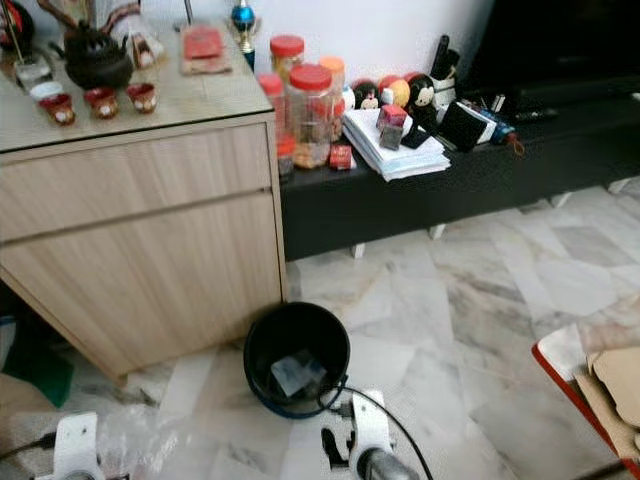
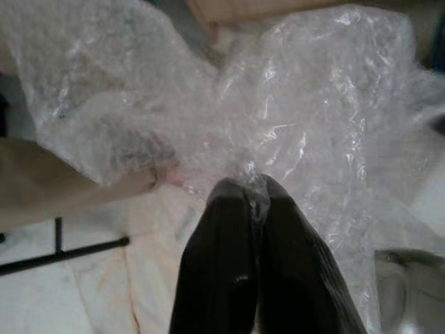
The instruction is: Picking trash to rubbish bin
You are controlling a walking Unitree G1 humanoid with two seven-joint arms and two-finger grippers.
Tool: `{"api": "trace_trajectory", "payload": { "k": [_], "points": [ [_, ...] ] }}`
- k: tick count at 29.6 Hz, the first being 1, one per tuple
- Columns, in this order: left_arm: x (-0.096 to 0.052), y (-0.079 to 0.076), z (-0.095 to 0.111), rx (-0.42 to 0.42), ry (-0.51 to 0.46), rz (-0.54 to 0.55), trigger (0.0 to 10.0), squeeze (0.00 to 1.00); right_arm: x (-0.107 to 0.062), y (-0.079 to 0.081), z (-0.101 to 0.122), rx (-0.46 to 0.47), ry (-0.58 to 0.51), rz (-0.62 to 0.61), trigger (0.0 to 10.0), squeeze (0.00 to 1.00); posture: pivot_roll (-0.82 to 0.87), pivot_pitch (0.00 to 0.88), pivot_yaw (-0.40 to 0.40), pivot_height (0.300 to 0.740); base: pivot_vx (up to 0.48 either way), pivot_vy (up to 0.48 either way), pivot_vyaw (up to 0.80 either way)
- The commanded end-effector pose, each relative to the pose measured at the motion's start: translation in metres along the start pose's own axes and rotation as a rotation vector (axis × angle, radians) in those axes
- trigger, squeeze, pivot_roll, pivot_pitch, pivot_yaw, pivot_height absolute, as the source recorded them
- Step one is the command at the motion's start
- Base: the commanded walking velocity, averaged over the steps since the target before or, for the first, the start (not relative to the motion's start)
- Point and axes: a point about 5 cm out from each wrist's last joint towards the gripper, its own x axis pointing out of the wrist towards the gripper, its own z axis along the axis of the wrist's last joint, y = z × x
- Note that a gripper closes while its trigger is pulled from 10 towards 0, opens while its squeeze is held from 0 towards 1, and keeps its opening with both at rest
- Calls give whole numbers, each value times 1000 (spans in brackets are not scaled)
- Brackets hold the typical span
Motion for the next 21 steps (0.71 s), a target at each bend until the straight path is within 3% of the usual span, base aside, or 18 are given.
{"api": "trace_trajectory", "payload": {
  "k": [1, 14, 17, 21],
  "points": [
    [0, 6, -1, 4, 8, 10, 10000, 0, 1, 3, 2, 18, -8, 2, 10000, 0, 158, 110, -11, 728, 315, 0, 0],
    [2, -2, 9, 25, -23, -33, 10000, 0, 1, 2, 5, 63, -27, -12, 10000, 0, 157, 110, -5, 728, 316, 0, 0],
    [2, -3, 9, 29, -22, -41, 10000, 0, 2, 3, 6, 76, -27, 0, 10000, 0, 156, 109, -5, 728, 316, 0, -800],
    [2, -2, 9, 30, -20, -42, 10000, 0, 2, 3, 6, 63, -32, -4, 10000, 0, 158, 108, -4, 728, 318, 0, 0]
  ]
}}
